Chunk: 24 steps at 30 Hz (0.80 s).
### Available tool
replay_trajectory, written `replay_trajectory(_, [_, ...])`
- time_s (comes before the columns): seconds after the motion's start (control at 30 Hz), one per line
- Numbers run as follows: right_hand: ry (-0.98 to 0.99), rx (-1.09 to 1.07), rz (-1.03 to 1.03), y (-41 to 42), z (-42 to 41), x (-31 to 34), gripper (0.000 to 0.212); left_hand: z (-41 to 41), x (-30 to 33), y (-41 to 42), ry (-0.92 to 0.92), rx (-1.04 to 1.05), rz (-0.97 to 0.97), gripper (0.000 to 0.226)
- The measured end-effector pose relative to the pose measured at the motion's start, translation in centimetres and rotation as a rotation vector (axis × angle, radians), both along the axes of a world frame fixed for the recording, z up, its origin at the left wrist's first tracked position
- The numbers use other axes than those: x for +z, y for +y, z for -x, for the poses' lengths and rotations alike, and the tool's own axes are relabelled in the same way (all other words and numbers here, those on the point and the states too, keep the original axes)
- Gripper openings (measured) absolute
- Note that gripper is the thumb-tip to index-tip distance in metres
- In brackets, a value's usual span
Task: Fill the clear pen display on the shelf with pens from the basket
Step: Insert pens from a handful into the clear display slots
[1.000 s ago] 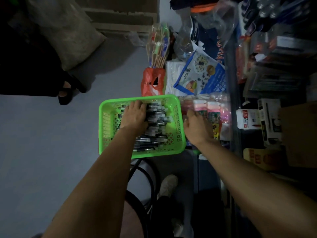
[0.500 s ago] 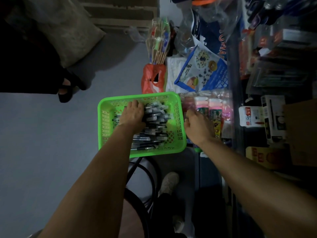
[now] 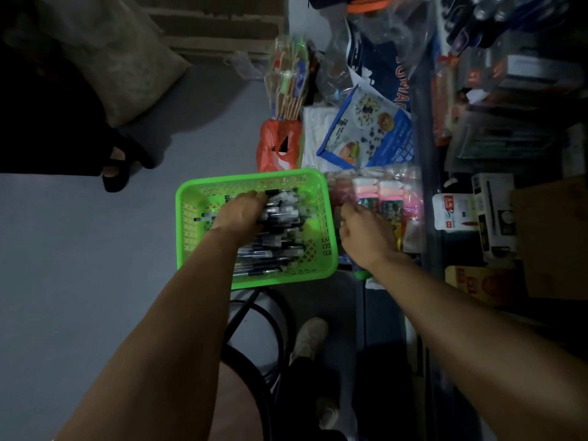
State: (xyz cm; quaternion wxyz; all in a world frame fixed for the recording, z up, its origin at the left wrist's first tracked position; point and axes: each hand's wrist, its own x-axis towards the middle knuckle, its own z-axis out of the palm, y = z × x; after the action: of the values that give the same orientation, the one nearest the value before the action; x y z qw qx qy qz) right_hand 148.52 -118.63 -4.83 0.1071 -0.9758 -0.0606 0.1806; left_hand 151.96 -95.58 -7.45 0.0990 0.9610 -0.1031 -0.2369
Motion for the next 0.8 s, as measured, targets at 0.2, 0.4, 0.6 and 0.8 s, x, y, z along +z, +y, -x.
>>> replay_trajectory(0.2, [-0.014, -0.001, 0.007, -0.5, 1.0, 1.6, 0.015, 0.5, 2.0, -0.6, -0.034, -0.033, -0.036, 0.049])
replay_trajectory(0.4, [-0.031, 0.007, 0.008, -0.7, 1.7, 2.9, 0.017, 1.0, 2.7, -0.4, -0.061, -0.037, -0.03, 0.047])
replay_trajectory(0.6, [-0.057, 0.002, 0.059, -1.3, 2.7, 5.8, 0.024, 1.2, 5.6, -1.6, -0.084, -0.027, 0.098, 0.048])
replay_trajectory(0.8, [-0.15, -0.044, 0.107, -3.2, 4.6, 12.7, 0.028, 2.0, 12.6, -5.7, -0.195, -0.084, 0.238, 0.04])
